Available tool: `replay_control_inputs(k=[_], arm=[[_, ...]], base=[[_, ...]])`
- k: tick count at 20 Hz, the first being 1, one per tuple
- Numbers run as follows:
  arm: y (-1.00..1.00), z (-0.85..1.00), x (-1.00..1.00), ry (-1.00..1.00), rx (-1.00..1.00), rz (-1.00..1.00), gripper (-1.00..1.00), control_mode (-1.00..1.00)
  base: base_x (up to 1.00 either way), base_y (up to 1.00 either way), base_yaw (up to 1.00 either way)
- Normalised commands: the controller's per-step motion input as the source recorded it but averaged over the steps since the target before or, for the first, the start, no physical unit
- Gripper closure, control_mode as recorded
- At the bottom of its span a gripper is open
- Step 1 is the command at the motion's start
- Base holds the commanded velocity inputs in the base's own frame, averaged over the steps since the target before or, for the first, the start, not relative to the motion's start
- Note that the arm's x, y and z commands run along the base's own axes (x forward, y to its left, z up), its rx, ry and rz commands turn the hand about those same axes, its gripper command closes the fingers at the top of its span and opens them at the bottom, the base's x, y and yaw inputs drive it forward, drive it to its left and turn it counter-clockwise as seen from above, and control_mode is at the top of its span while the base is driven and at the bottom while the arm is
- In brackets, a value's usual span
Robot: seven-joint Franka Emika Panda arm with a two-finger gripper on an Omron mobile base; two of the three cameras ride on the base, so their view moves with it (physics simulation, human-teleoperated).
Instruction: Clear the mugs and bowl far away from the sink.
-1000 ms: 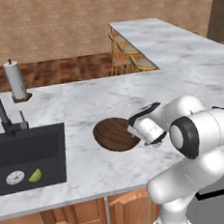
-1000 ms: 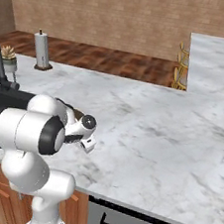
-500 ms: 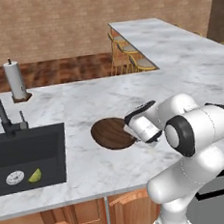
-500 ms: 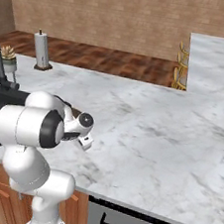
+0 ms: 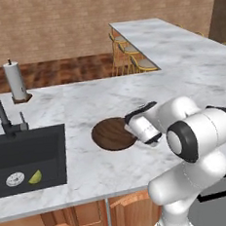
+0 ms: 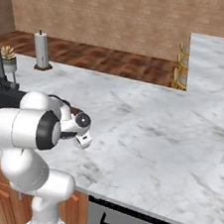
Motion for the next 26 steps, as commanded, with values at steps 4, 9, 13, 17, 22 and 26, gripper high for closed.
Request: replay_control_inputs(k=[4,9,13,17,22,26], arm=[[-0.08,0.4,-0.15,0.0,0.0,-0.17,1.0,-1.0],[-0.1,0.66,-0.27,0.0,0.0,-0.25,1.0,-1.0],[-0.09,0.9,-0.17,0.11,0.0,-0.35,1.0,-1.0],[-0.29,1.0,-0.39,0.03,0.0,-0.05,1.0,-1.0],[-0.3,1.0,-0.16,0.08,0.01,0.0,1.0,-1.0],[-0.31,1.0,-0.04,0.16,0.05,0.0,1.0,-1.0]], base=[[0.0,0.0,0.0],[0.0,0.0,0.0],[0.0,0.0,0.0],[0.0,0.0,0.0],[0.0,0.0,0.0],[0.0,0.0,0.0]])
